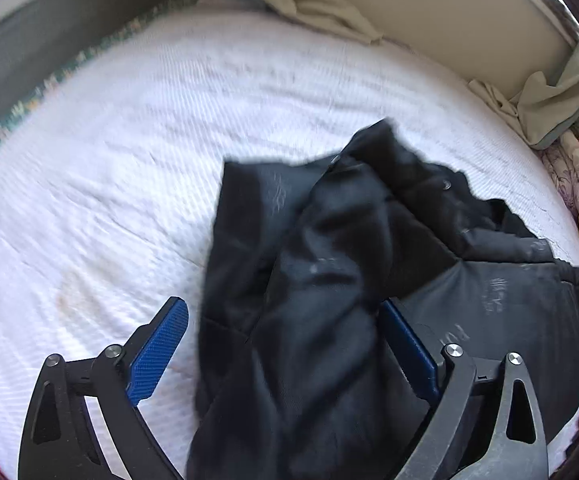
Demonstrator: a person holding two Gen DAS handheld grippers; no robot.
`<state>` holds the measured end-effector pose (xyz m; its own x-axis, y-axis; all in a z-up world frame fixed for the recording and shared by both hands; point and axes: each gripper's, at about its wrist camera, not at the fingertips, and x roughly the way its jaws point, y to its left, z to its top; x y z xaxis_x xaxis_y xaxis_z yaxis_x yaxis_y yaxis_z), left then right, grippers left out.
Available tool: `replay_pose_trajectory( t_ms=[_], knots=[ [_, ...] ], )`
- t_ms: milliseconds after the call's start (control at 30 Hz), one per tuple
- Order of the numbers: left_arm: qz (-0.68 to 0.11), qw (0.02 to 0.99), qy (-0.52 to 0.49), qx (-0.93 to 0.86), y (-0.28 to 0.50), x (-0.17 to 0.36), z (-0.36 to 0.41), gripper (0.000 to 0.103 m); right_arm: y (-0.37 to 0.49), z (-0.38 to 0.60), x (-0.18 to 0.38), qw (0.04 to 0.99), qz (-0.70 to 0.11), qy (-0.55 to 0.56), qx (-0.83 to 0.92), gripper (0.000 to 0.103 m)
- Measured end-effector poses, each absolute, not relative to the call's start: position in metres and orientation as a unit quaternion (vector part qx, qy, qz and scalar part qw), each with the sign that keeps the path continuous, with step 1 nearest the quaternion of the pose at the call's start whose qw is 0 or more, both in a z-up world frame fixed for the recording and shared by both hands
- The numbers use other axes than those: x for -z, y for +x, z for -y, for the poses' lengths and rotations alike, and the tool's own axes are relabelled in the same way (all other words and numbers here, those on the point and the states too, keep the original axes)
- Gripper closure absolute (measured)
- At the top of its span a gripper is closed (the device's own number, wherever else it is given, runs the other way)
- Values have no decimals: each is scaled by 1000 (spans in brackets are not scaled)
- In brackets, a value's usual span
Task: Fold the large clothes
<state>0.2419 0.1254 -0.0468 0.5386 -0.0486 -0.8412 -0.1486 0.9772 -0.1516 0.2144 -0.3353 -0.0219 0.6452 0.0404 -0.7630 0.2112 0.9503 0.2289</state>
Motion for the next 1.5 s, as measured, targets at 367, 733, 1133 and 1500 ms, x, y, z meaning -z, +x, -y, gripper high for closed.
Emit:
replay_pose_trajectory(
  t_ms=[367, 733, 1133, 1500],
  knots=[
    [-402, 912, 40, 75, 169, -3, -21, 5, 158, 241, -32, 927, -364, 41, -80, 53],
    [-457, 884, 72, 67, 164, 69, -13, 0, 162, 198, 49, 895, -441, -33, -58, 51],
    [-444, 891, 79, 52, 162, 81, -8, 0, 163, 189, 77, 901, -426, -67, -51, 51],
    [-439, 895, 61, 52, 161, 78, -11, 0, 160, 193, 68, 905, -419, -52, -55, 49]
  ],
)
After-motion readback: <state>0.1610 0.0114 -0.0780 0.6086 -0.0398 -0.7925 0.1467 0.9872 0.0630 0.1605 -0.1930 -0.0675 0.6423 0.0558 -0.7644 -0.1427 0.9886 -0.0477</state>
